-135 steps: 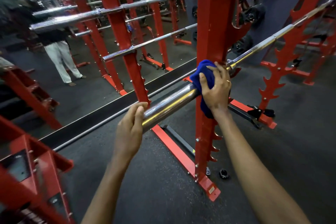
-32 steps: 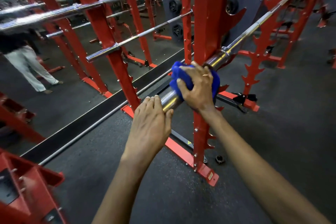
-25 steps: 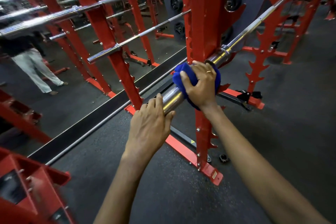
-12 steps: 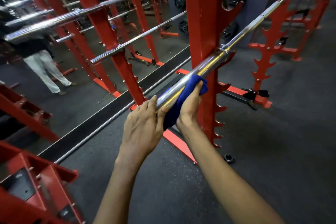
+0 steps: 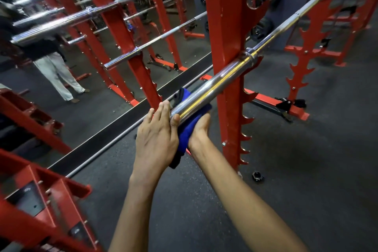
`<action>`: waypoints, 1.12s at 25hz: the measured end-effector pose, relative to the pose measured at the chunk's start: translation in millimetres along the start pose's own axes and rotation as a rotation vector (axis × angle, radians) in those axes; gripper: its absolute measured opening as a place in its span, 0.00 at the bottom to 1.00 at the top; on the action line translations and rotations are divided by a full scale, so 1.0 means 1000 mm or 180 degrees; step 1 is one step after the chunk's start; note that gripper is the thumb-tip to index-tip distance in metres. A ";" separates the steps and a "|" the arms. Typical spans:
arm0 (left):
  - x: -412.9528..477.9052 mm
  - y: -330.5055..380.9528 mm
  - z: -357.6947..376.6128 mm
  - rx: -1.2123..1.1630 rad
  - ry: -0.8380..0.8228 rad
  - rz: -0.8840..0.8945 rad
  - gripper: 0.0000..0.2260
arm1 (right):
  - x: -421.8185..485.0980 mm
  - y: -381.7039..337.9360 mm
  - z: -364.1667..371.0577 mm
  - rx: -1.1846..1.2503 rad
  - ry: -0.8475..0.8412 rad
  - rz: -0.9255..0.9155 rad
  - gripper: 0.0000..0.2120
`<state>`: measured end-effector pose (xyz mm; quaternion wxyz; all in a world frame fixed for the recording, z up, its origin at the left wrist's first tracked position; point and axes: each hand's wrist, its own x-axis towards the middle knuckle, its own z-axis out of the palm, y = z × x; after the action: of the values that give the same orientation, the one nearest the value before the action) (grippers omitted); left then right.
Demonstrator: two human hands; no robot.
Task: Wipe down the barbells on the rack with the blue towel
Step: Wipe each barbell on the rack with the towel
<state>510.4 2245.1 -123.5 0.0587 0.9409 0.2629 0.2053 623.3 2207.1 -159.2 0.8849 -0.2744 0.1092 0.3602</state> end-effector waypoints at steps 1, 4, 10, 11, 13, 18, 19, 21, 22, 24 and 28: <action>0.000 0.001 -0.001 0.0135 0.0023 0.0003 0.25 | 0.001 -0.002 -0.002 -0.0123 0.0257 -0.0394 0.29; 0.001 0.006 -0.003 0.0566 -0.0166 -0.0089 0.24 | 0.003 -0.004 -0.014 -0.1125 0.0682 -0.1903 0.28; 0.033 0.029 0.002 0.0698 -0.0265 0.0599 0.21 | 0.020 -0.038 -0.029 -0.4076 0.0033 -0.4127 0.28; 0.036 0.031 0.004 0.0730 -0.0247 0.0634 0.22 | 0.033 -0.060 -0.033 -0.4444 -0.0035 -0.4393 0.27; 0.035 0.033 0.006 0.0867 -0.0200 0.0624 0.26 | 0.062 -0.109 -0.036 -0.4694 0.0184 -0.4536 0.25; 0.028 0.034 0.012 0.1216 0.0103 0.0558 0.29 | 0.073 -0.128 -0.027 -0.5027 0.0088 -0.4536 0.25; 0.027 0.035 0.014 0.1288 0.0196 0.0549 0.28 | 0.069 -0.123 -0.031 -0.5090 -0.0261 -0.4581 0.25; 0.026 0.035 0.020 0.1391 0.0373 0.0585 0.28 | 0.074 -0.132 -0.041 -0.4897 -0.0547 -0.4708 0.25; 0.024 0.037 0.022 0.1453 0.0447 0.0578 0.28 | 0.082 -0.137 -0.044 -0.4671 -0.0382 -0.4727 0.26; 0.021 0.038 0.026 0.1487 0.0570 0.0541 0.28 | 0.082 -0.129 -0.044 -0.4054 0.0071 -0.4372 0.28; 0.020 0.041 0.029 0.1258 0.0638 0.0405 0.28 | 0.056 -0.079 -0.047 -0.4084 -0.0334 -0.4402 0.26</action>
<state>557.8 2220.4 -134.0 -0.1663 0.9237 0.2427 0.2455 718.9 2165.8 -188.0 0.5862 -0.6962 -0.3368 -0.2413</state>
